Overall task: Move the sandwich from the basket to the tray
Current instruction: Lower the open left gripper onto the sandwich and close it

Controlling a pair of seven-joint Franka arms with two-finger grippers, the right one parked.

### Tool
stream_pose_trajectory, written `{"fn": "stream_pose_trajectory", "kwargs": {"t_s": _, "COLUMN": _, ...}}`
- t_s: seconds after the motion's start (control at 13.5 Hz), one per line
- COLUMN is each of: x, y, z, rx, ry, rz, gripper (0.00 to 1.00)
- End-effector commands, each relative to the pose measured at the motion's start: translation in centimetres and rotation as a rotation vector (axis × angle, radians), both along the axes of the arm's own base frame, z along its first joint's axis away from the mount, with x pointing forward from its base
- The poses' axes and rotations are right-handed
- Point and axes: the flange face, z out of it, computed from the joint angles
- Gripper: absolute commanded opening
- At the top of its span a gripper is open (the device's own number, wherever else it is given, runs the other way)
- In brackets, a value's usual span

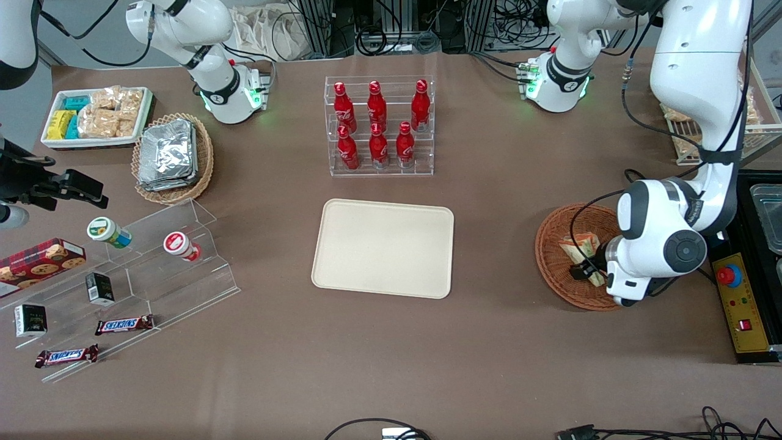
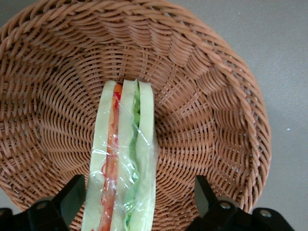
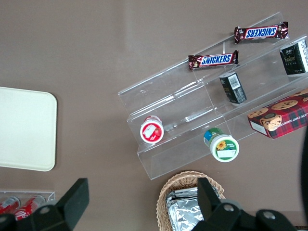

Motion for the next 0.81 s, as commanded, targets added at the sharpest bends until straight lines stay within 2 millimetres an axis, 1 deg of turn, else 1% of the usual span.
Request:
{"fn": "stream_pose_trajectory", "kwargs": {"t_s": 0.0, "x": -0.61, "y": 0.15, "z": -0.06, "rx": -0.006, "ry": -0.002, "rz": 0.020, "gripper": 1.00}}
{"fn": "stream_pose_trajectory", "kwargs": {"t_s": 0.3, "x": -1.15, "y": 0.28, "z": -0.89, "rx": -0.006, "ry": 0.015, "rz": 0.015, "gripper": 1.00}}
{"fn": "stream_pose_trajectory", "kwargs": {"t_s": 0.37, "x": -1.22, "y": 0.37, "z": -0.87, "rx": -0.007, "ry": 0.018, "rz": 0.015, "gripper": 0.98}}
{"fn": "stream_pose_trajectory", "kwargs": {"t_s": 0.44, "x": -1.24, "y": 0.37, "z": -0.88, "rx": -0.008, "ry": 0.019, "rz": 0.009, "gripper": 0.94}}
{"fn": "stream_pose_trajectory", "kwargs": {"t_s": 0.52, "x": -1.21, "y": 0.65, "z": -0.79, "rx": -0.009, "ry": 0.018, "rz": 0.009, "gripper": 0.77}}
{"fn": "stream_pose_trajectory", "kwargs": {"t_s": 0.59, "x": -1.21, "y": 0.92, "z": -0.71, "rx": -0.009, "ry": 0.017, "rz": 0.014, "gripper": 0.38}}
{"fn": "stream_pose_trajectory", "kwargs": {"t_s": 0.67, "x": -1.19, "y": 0.93, "z": -0.75, "rx": -0.009, "ry": 0.019, "rz": 0.014, "gripper": 0.12}}
{"fn": "stream_pose_trajectory", "kwargs": {"t_s": 0.74, "x": -1.17, "y": 0.93, "z": -0.74, "rx": -0.010, "ry": 0.017, "rz": 0.012, "gripper": 0.02}}
